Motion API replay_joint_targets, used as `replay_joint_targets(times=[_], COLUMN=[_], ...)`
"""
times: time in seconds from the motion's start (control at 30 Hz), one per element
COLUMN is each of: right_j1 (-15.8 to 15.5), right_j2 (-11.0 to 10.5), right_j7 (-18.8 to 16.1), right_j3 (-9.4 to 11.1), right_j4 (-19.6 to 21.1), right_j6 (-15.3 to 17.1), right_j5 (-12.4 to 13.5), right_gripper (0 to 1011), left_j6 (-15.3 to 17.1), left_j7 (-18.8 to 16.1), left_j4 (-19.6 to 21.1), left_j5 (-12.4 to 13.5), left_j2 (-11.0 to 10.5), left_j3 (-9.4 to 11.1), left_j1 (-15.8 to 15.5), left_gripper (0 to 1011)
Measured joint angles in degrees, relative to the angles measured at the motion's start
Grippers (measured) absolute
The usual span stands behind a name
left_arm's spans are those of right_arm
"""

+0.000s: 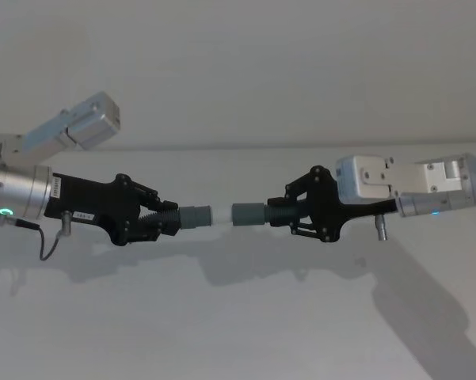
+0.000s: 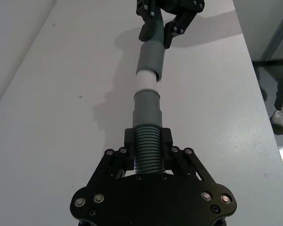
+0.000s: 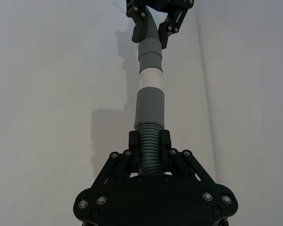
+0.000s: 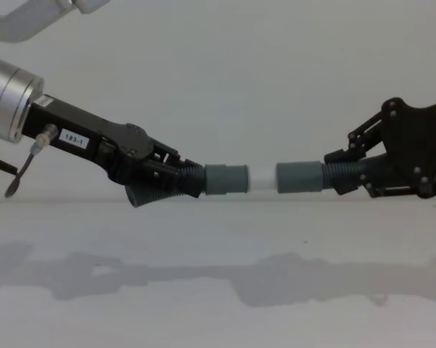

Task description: Use both hands to pick up one end of the pipe from the table, align the ends, and insert them.

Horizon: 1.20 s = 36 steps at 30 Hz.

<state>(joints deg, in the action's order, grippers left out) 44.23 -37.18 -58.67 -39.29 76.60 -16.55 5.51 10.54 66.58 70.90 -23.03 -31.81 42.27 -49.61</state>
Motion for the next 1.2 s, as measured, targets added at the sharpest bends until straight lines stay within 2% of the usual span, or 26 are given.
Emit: replay_joint_targets(times=[1.2], right_j1=[1.51], right_j2=[0.73], right_j7=[0.47], right_j3=[-0.91], right_j4=[-1.37], right_j6=[0.26], right_j5=[1.42], right_gripper=[232], left_j6=[0.0], left_j7=[0.0], left_j4=[0.0], left_j5=[0.0], left_j2=[0.01], left_j3=[0.0], left_j1=[0.0], left_gripper=[292])
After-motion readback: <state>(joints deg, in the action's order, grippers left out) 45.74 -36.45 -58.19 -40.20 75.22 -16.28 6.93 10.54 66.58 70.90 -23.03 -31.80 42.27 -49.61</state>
